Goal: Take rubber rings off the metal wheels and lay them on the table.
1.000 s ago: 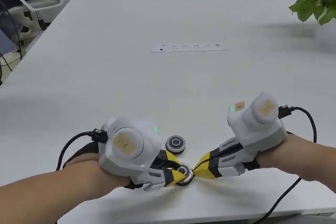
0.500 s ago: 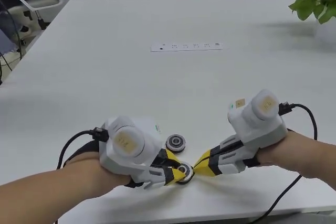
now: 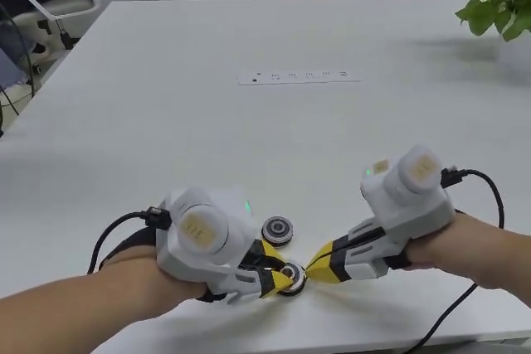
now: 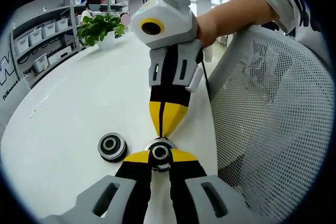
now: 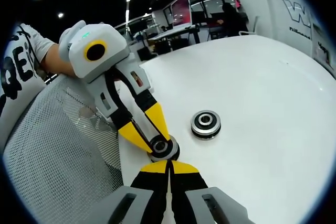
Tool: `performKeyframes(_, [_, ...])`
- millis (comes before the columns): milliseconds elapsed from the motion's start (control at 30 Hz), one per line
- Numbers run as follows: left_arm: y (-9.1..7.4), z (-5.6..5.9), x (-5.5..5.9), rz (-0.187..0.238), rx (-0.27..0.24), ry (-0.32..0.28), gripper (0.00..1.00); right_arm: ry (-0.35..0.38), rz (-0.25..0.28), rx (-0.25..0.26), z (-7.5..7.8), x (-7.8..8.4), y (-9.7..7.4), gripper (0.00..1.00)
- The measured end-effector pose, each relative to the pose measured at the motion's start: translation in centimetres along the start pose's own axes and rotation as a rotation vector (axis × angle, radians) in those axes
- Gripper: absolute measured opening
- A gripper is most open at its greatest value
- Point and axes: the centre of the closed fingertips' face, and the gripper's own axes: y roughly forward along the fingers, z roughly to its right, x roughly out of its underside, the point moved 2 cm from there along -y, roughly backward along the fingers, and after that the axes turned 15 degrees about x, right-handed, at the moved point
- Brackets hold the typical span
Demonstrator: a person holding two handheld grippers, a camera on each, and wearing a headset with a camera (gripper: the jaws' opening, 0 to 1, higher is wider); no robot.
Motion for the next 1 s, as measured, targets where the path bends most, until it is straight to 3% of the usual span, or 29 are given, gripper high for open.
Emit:
performKeyframes(233, [0.01, -0.02, 0.01, -0.001, -0.002, -0.001, 0.08, 0.039, 0.025, -0.011, -0.08, -0.37, -0.06, 0.00])
performKeyframes(1000, [0.05, -0.08, -0.02, -0.008, -0.004, 0.005, 0.08, 0.058, 0.036, -0.026, -0.64, -0.66, 0.16, 0.00])
